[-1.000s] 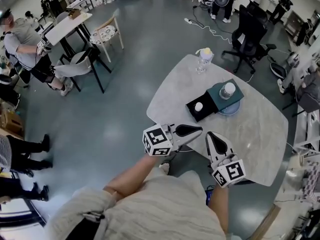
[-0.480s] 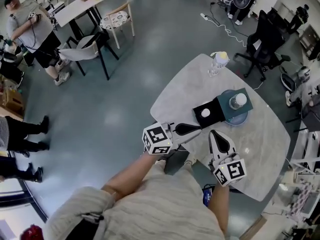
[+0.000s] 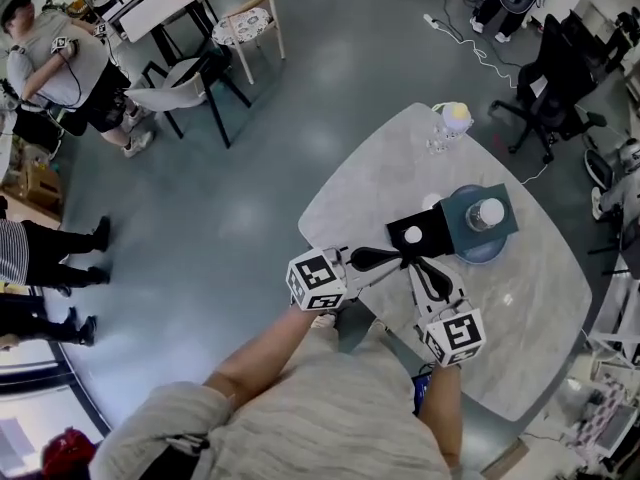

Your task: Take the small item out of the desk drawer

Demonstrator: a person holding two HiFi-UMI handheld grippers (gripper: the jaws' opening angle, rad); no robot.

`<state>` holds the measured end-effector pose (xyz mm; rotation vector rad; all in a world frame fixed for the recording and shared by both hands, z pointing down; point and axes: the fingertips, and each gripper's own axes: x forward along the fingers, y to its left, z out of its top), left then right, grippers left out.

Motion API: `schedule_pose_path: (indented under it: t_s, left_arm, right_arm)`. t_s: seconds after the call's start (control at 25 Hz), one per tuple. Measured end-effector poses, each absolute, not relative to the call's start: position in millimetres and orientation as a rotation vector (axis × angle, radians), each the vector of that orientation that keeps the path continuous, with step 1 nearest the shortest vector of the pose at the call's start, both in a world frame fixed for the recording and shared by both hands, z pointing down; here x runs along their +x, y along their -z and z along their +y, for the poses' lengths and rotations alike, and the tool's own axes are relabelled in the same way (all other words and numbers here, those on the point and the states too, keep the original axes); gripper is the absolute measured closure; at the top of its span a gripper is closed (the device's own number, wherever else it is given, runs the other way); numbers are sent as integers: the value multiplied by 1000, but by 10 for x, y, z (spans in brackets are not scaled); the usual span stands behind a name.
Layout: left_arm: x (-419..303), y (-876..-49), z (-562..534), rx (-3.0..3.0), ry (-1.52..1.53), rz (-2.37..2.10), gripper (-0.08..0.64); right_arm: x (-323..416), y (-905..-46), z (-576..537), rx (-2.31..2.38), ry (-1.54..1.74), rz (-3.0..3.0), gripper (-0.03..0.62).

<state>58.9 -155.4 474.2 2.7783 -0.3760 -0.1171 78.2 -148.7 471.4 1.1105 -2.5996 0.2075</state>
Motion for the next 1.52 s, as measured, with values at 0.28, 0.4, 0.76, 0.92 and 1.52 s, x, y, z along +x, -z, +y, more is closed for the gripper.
schedule_pose_path:
  t_s: [0.28,0.4,0.76,0.92,1.52]
  left_arm:
    - [726,-4969,-1827,2736,77,-452,543]
    - [781,-5080,-1891,2714,51,-468,543]
    - [915,-5388,-2051,2654,-12,-492,543]
    - [941,-5500,-2102,2629,-21,-512,543]
    - [927,-5738,-2198,2574,-44,-556,543]
  right_arm:
    - [943,-5014,-1768,1039,-254,-2593,580]
    - [1014,-5198,-1837,1012,-277,-2564,577]
    - [1178,-5666,-2068,939,-310,-2466,486]
    - [1202,-5879,-2147,887,-290,-2398,456]
    - [1205,-6501,-2431,809,-302,-2167,405]
